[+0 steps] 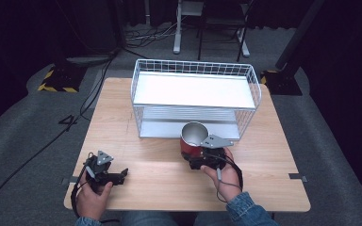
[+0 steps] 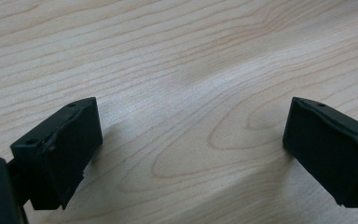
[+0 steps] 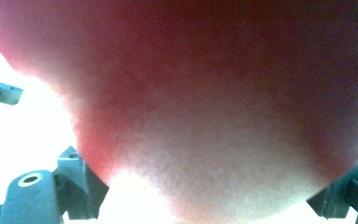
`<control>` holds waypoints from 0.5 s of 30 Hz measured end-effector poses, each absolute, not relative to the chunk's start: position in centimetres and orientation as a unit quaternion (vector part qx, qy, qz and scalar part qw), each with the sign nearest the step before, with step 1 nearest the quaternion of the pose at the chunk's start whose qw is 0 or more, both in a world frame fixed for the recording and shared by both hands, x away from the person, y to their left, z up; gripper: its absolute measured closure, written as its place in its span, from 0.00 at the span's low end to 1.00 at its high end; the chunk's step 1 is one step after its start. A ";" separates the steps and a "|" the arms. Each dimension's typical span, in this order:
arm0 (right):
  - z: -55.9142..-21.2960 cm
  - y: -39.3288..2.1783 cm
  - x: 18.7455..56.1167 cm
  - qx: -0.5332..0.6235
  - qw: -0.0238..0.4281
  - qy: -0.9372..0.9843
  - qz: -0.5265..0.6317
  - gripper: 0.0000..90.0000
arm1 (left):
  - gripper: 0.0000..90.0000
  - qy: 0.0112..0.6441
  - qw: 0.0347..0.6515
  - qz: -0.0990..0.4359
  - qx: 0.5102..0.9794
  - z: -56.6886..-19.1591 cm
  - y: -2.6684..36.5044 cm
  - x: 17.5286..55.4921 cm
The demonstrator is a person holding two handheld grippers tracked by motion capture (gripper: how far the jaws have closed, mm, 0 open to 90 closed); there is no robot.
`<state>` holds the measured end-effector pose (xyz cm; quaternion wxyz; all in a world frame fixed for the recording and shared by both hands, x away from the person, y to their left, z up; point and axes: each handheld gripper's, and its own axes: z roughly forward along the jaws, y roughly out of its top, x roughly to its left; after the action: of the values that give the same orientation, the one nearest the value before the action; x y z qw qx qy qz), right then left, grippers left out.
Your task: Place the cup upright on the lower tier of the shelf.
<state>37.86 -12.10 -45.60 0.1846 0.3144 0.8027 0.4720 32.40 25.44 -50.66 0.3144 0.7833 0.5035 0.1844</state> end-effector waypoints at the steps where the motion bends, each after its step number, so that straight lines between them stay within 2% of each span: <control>1: -45.6 -12.0 38.1 0.315 0.185 0.802 0.472 0.19 | 0.05 0.503 0.315 0.185 0.784 -50.7 25.4 32.4; 15: -45.6 -11.3 41.8 0.341 0.192 0.795 0.463 0.19 | 0.05 0.503 0.315 0.184 0.784 -50.7 25.5 32.4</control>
<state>41.80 -11.31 -45.57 0.1925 0.3406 0.7952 0.4633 32.41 25.45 -50.67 0.3146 0.7837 0.5028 0.1844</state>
